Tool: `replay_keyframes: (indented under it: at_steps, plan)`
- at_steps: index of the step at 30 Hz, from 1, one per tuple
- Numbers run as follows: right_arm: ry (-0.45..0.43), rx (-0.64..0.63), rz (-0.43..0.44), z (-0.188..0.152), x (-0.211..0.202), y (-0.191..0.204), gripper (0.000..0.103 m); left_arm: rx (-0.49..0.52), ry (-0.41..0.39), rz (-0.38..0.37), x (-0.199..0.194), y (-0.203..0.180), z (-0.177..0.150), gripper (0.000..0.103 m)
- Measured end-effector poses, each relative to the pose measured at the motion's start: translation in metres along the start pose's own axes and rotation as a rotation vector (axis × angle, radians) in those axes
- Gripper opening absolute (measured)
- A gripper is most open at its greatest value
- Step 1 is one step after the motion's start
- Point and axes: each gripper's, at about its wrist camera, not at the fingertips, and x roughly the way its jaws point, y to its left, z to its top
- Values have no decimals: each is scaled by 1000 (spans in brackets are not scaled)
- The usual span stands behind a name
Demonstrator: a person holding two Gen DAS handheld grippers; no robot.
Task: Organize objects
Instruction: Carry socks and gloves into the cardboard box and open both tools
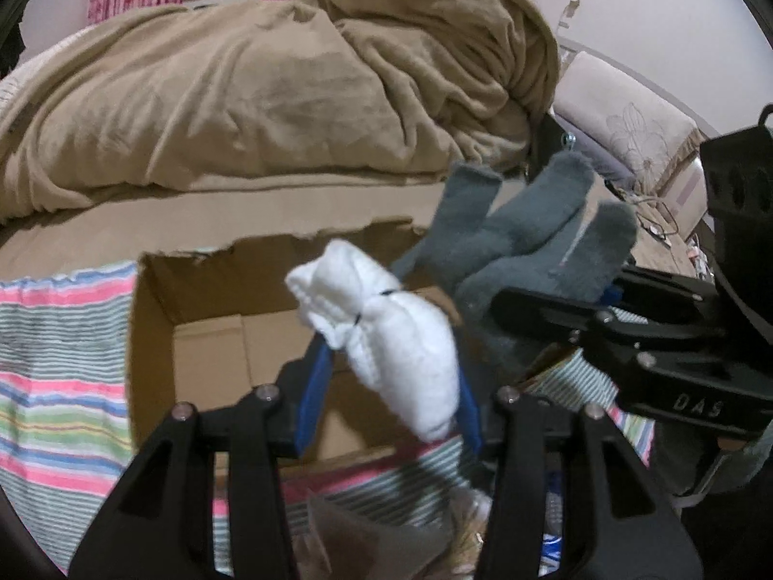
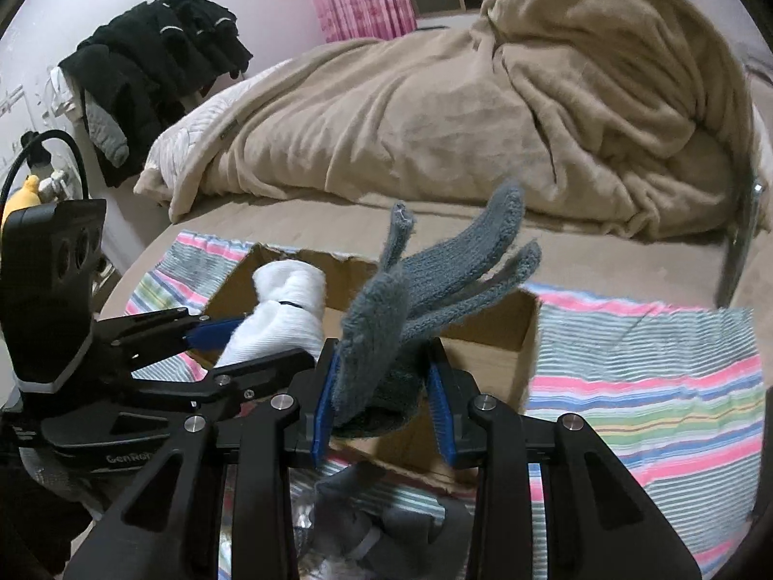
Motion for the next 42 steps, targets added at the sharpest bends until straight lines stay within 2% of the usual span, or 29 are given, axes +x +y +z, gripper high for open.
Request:
replay_keyframes:
  at_steps: [8, 16, 19, 20, 21, 24, 28, 30, 33, 42]
  plan:
    - [45, 18, 30, -6, 26, -6, 36, -23, 48, 8, 24, 4, -4, 48]
    - [61, 72, 42, -9, 37, -22, 37, -64, 80, 54, 35, 9, -7, 50]
    - [55, 76, 46, -10, 36, -21, 43, -64, 80, 82, 33, 9, -8, 53]
    - [54, 76, 48, -9, 35, -21, 50, -63, 79, 92, 32, 9, -9, 54]
    - [52, 76, 48, -9, 34, -20, 60, -62, 80, 102, 31, 9, -10, 55]
    - [41, 73, 41, -9, 29, -18, 70, -69, 72, 115, 25, 9, -12, 56]
    - [27, 70, 31, -9, 21, -13, 72, -72, 68, 133, 17, 7, -13, 60]
    - [23, 66, 26, -9, 17, -11, 72, -74, 61, 152, 10, 5, -14, 77]
    - [7, 59, 18, -10, 6, -8, 72, -71, 39, 178, -2, 0, -16, 78]
    - [-37, 37, 1, -13, -31, 5, 73, -68, -2, 183, -43, -14, -26, 78]
